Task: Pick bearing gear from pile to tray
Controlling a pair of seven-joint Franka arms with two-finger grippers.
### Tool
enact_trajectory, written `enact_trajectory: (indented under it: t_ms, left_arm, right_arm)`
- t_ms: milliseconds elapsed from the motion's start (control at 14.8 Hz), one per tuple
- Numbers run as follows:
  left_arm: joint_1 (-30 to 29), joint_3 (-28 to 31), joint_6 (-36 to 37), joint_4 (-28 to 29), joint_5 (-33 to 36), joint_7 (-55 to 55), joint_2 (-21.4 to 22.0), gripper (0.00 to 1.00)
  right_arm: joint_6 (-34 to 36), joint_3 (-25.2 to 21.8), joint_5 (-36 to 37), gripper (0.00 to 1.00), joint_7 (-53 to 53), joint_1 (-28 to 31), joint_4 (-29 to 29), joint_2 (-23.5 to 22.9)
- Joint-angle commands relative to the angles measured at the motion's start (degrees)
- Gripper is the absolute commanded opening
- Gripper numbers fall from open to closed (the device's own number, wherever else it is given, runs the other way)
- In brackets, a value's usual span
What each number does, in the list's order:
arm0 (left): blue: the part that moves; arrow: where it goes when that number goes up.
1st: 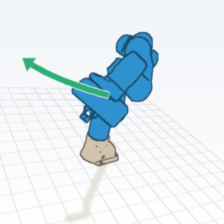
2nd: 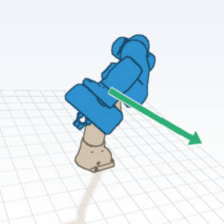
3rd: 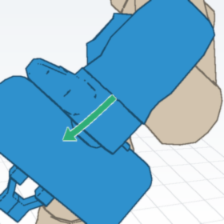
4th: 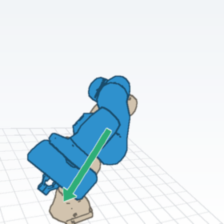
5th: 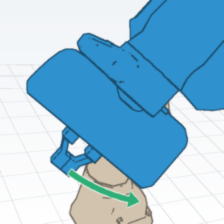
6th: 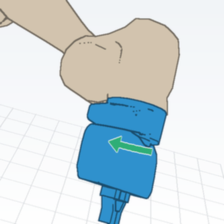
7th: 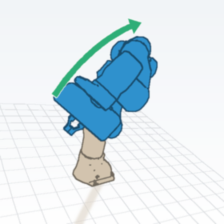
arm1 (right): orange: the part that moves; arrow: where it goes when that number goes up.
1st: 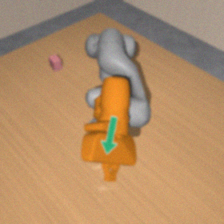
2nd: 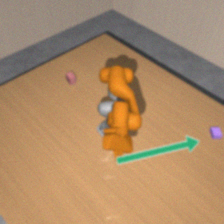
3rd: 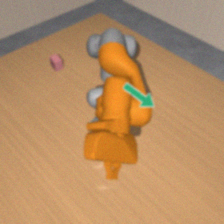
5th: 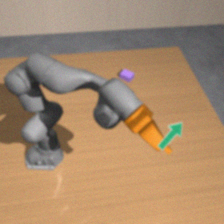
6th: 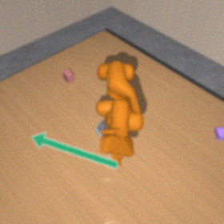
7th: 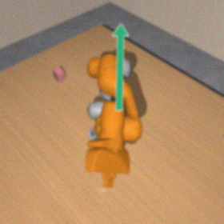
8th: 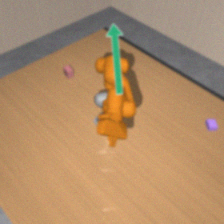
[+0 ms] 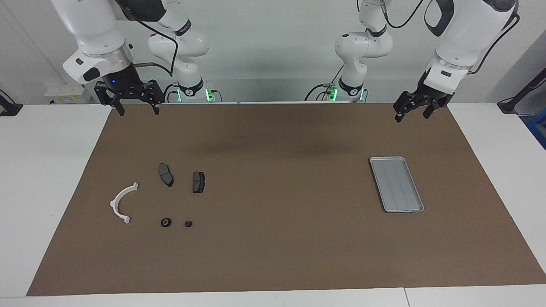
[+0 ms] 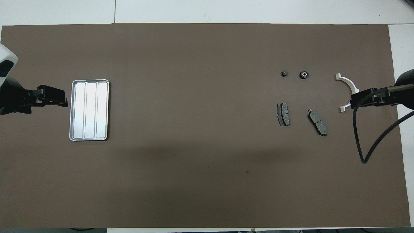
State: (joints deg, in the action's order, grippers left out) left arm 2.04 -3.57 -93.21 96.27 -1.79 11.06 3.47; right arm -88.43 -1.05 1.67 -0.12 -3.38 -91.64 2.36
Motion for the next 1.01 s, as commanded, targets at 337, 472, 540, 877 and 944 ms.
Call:
enact_trajectory:
  t_ms: [337, 472, 540, 877, 944]
  left_arm:
    - [0.2, 0.4, 0.8, 0.5, -0.8, -0.2, 1.0, 1.0]
    - [0.2, 0.4, 0.8, 0.5, -0.8, -0.2, 1.0, 1.0]
    - [0.2, 0.4, 0.8, 0.5, -0.8, -0.2, 1.0, 1.0]
    - [0.2, 0.4, 0.8, 0.5, -0.8, -0.2, 1.0, 1.0]
    - [0.2, 0.4, 0.8, 0.5, -0.8, -0.2, 1.0, 1.0]
  right_arm:
    - [-1.0, 0.0, 0.2, 1.0, 0.5, -0.1, -0.6, 1.0]
    - [-1.0, 0.0, 0.0, 1.0, 0.7, 0.0, -0.2, 1.1]
    - [-1.0, 0.1, -0.1, 1.0, 0.7, -0.1, -0.2, 1.2]
    - [-0.5, 0.0, -0.2, 1.0, 2.1, 0.1, -0.6, 1.9]
    - [-0.9, 0.0, -0.2, 1.0, 2.2, -0.1, -0.9, 2.2]
